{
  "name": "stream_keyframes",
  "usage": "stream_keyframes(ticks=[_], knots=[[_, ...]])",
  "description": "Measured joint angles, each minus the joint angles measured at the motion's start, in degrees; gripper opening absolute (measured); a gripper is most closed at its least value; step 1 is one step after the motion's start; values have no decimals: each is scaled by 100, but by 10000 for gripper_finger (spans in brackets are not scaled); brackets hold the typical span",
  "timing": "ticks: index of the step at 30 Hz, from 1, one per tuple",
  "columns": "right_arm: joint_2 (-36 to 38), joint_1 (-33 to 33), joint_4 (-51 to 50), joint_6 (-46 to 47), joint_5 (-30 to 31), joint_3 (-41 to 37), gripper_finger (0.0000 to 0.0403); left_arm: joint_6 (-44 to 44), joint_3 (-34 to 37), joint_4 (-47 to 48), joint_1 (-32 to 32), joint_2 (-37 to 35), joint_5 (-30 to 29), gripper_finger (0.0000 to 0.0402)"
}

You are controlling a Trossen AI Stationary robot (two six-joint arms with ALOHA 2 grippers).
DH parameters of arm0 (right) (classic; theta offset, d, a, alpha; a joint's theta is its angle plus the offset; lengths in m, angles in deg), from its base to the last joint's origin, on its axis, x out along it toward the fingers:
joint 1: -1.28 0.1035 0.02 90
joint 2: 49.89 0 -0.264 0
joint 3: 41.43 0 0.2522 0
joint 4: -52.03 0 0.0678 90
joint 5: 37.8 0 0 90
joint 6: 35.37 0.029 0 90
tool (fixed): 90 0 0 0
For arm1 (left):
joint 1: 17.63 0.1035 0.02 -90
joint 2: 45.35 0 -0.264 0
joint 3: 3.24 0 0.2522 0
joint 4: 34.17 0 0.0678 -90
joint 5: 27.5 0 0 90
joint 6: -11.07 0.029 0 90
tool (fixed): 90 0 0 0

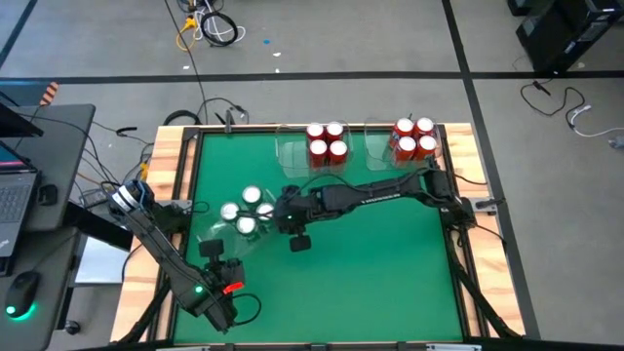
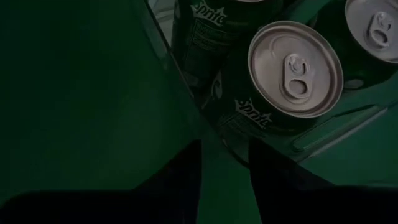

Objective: Sort soda cans
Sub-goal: Move the left transparent bin to the left side of the center transparent bin

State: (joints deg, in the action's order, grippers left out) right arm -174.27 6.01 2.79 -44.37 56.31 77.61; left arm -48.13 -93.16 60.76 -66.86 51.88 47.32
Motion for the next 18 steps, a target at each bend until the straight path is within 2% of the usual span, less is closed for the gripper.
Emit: stream_keyframes(ticks=[6, 10, 15, 18], knots=[[87, 164, -66, 234, 253, -25, 118, 64, 0, -348, 82, 0, -386, 0], [294, 192, -152, 370, 298, -44, 118, 550, 0, -998, 198, 0, -525, 0], [805, 193, -511, 411, 374, -35, 109, 804, 53, -1185, 239, 0, -476, 0], [1063, 193, -825, 451, 480, -35, 78, 652, 320, -1135, 236, 2, -147, 0]])
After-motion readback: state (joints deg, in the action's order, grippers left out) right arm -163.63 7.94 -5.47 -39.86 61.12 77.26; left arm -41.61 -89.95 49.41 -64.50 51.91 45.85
